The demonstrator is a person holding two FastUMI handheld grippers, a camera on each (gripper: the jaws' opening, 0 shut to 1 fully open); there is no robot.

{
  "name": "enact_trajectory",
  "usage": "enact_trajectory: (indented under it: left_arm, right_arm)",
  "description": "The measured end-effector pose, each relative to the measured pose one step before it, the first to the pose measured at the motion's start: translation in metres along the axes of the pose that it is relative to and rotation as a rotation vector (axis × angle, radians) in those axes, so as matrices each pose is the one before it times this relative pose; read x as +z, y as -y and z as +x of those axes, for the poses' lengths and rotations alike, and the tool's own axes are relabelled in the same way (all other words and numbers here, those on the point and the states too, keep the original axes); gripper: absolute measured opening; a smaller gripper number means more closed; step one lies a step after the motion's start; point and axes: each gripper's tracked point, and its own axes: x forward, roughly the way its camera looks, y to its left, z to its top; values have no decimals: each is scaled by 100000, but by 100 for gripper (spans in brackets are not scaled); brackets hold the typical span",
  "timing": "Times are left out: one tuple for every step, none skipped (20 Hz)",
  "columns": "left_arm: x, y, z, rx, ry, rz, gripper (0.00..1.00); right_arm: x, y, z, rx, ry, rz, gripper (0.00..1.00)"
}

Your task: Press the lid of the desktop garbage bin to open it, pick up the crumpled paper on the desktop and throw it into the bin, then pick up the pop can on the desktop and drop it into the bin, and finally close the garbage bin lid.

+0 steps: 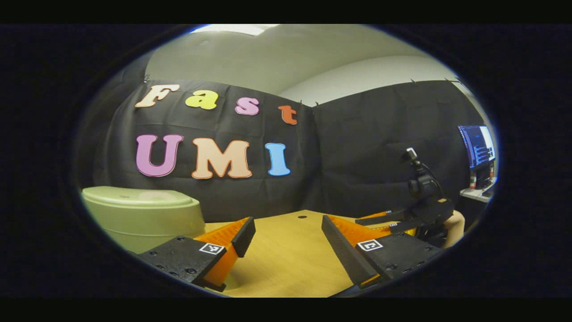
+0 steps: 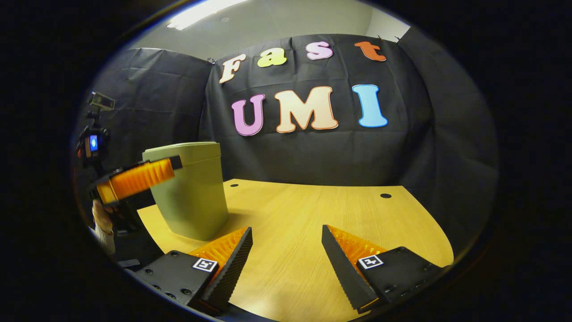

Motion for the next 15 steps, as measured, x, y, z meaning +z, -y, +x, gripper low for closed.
enact_trajectory:
  left_arm:
    - [-905, 419, 76, -1129, 73, -1244, 92]
    - [-871, 97, -158, 79, -376, -1710, 92]
    - [-599, -274, -110, 167, -51, -1820, 92]
    - [-774, 102, -34, -560, -266, -2326, 92]
    - [-646, -99, -109, -256, -660, -1854, 92]
    - [-584, -458, -174, 628, -394, -867, 99]
    - [-462, -681, -249, 1297, -424, -324, 92]
    - [-398, -655, -74, 1328, -270, -413, 92]
    - [-506, -276, -336, 240, -1031, -1191, 93]
    - [-594, 87, -160, -180, -949, -1474, 98]
    - [-238, 37, -297, -262, -733, -1359, 94]
    - [-343, 178, -219, -1192, -571, -946, 92]
    - [-96, 338, -223, -1001, -49, -150, 92]
    - [47, 163, -67, -493, 281, 229, 92]
    - [-192, 284, -1, -1384, -1276, 775, 94]
  right_arm:
    - [-68, -343, 80, 289, -28, -661, 98]
    - [-13, -228, 94, -55, 46, -977, 98]
    - [54, -88, 76, -187, 56, -475, 98]
    - [40, -156, 180, -9, 218, 113, 98]
    - [-35, -179, 146, 181, 39, 312, 98]
    - [-200, 82, 202, -438, -433, 322, 98]
    - [-67, 176, 130, -646, -274, -130, 98]
    - [-145, 118, 151, -773, -334, -256, 98]
    - [-24, 187, 109, -974, -161, 1, 98]
    - [-158, 113, 40, -446, -165, 138, 98]
    - [-16, -33, -61, 13, -149, 247, 98]
    - [5, 21, 142, 304, -70, 183, 98]
    - [182, -58, 3, 201, 361, 94, 98]
    - [103, 215, 16, -536, 561, 411, 98]
    - [117, 232, -9, -377, 780, 350, 98]
